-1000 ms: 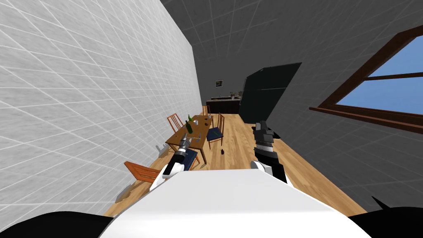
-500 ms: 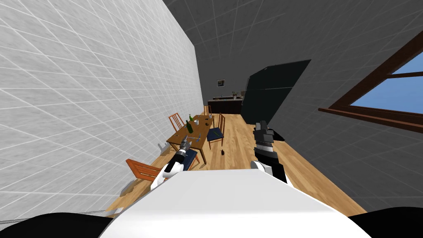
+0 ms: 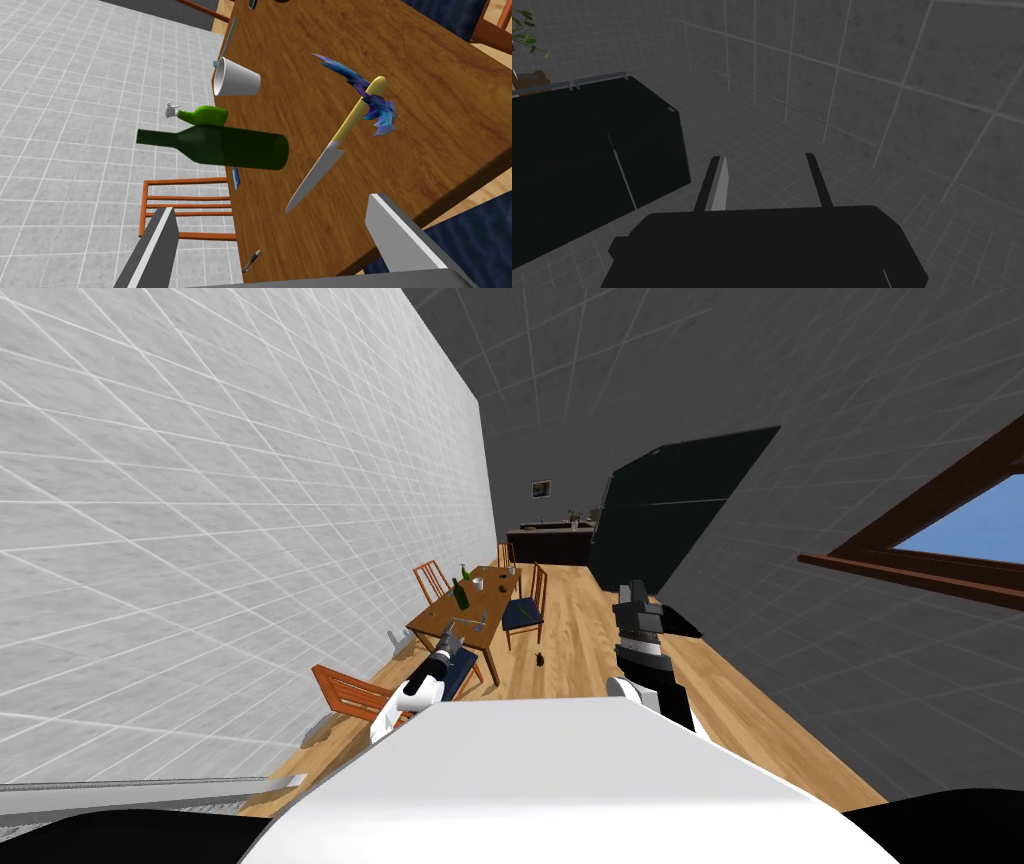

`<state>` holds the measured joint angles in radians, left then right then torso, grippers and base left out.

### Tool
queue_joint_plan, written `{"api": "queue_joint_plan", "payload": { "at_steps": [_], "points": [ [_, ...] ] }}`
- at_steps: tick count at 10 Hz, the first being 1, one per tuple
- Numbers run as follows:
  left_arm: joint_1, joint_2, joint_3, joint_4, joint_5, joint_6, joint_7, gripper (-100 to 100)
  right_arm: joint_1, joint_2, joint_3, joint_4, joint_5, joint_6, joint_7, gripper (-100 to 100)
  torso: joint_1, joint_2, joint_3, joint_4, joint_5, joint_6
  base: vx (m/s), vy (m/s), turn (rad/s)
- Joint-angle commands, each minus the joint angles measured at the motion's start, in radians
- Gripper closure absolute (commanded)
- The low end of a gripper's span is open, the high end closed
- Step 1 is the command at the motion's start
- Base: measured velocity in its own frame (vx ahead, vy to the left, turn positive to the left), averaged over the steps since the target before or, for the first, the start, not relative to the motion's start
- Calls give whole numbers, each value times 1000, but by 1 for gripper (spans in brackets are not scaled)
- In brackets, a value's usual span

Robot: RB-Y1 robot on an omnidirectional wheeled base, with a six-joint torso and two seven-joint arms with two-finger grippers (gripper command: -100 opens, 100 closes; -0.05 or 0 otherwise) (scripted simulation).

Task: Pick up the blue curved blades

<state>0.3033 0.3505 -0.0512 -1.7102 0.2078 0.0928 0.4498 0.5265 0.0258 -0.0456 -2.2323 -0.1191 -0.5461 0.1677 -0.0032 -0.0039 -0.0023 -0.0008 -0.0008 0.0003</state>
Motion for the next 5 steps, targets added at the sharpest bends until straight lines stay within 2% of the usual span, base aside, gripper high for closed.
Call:
{"api": "queue_joint_plan", "payload": {
  "at_steps": [1, 2, 3, 4, 5],
  "points": [
    [0, 18, 2, 8, 14, 50, 28, -100, 0, 0, 0, 0, 0, 0, 0, 0, 0, 0, 0, 0, 0, 0, 35, -57, 49],
    [-23, 33, 4, 50, 33, 77, 67, -100, 0, 0, 0, 0, 0, 0, 0, 0, 0, 0, 0, 0, 0, 0, 54, -60, 88],
    [-23, 33, 4, 50, 33, 109, 68, -100, 0, 0, 0, 0, 0, 0, 0, 0, 0, -1, 0, 0, 0, 0, 43, -51, 44],
    [-47, 49, 6, 87, 53, 141, 109, -100, 0, 0, 0, 0, 0, 0, 0, 0, 0, -1, 0, 0, 0, 0, 43, -50, 71],
    [-47, 49, 6, 92, 53, 167, 109, -100, 0, 0, 0, 0, 0, 0, 0, 0, 1, -1, 0, 0, 0, 0, 39, -43, 37]
  ]
}}
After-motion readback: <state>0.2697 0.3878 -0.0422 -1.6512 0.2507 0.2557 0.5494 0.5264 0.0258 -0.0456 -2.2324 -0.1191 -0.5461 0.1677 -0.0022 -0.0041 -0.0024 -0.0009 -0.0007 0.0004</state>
